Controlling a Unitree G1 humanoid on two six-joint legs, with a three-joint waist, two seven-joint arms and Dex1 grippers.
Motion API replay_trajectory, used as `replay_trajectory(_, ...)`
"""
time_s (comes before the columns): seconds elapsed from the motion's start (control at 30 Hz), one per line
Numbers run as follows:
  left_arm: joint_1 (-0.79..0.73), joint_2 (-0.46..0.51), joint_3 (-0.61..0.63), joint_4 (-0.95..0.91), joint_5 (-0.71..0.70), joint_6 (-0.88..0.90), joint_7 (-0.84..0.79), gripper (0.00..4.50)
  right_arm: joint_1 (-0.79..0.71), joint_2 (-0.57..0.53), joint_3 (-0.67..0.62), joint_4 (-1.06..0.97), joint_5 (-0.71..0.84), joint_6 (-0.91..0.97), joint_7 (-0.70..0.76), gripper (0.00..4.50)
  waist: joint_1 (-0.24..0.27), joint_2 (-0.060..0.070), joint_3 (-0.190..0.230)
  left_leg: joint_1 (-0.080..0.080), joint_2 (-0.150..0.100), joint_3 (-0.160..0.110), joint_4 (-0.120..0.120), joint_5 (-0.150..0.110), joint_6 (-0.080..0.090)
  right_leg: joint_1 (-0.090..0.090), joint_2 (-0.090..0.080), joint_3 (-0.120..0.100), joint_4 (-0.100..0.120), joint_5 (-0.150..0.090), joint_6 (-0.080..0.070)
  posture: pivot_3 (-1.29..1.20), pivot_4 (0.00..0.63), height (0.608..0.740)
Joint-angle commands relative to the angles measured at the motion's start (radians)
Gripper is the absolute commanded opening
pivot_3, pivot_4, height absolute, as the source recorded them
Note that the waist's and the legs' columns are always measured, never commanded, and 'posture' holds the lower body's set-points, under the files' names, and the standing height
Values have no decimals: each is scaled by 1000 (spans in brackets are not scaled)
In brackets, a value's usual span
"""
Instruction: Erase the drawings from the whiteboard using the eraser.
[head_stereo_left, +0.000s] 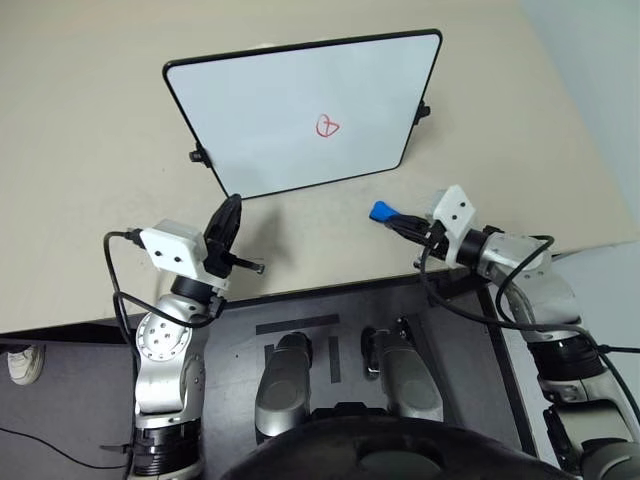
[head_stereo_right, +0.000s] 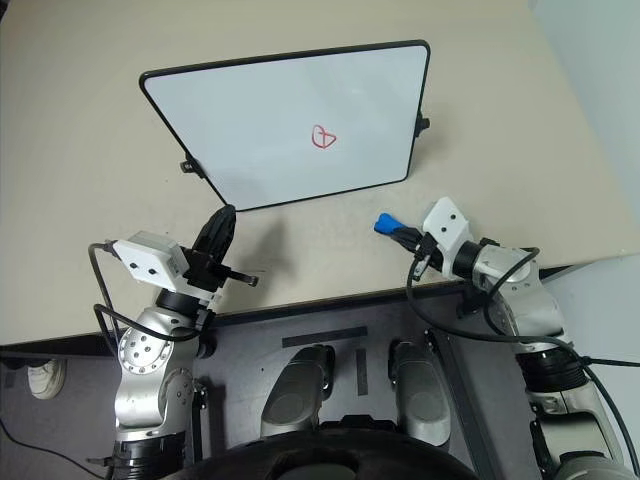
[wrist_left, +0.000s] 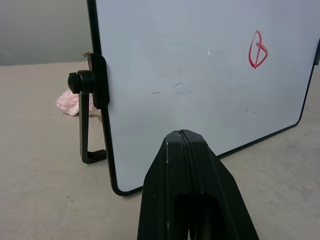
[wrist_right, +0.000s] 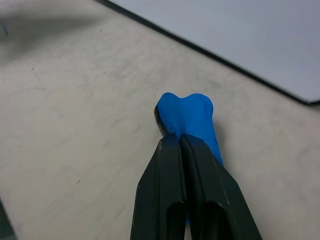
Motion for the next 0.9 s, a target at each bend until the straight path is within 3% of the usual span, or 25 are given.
replay_trajectory(0.03,-15,3,2,-3,-3,-20,-5,0,-116,8,-6,-92,11,-43,26,47,-2,0,0,0,0,0,0,0,0,0,0,0,0,0,0,0,150,740)
replay_trajectory(0.23,-18,1,-4,-2,-1,-20,-3,0,-291,24,52,-30,-68,-246,74,47,-5,0,0,0,1,0,0,0,0,-1,1,0,0,2,-2,0,150,740)
replay_trajectory(0.5,-27,-11,-15,1,8,-24,6,0,-443,74,151,335,-268,-705,53,47,-2,0,0,-1,1,-1,0,0,0,-3,0,0,0,3,-5,0,150,740)
replay_trajectory(0.67,-33,-16,-14,4,12,-27,12,0,-534,106,174,612,-394,-941,-40,47,-3,0,0,-1,2,-1,0,0,0,-5,-1,0,2,5,-6,0,150,740)
replay_trajectory(0.9,-38,-23,-16,4,18,-35,18,0,-674,129,189,905,-567,-1134,-239,47,-3,1,0,-1,3,-1,0,-1,-1,-6,-1,0,3,6,-7,0,150,740)
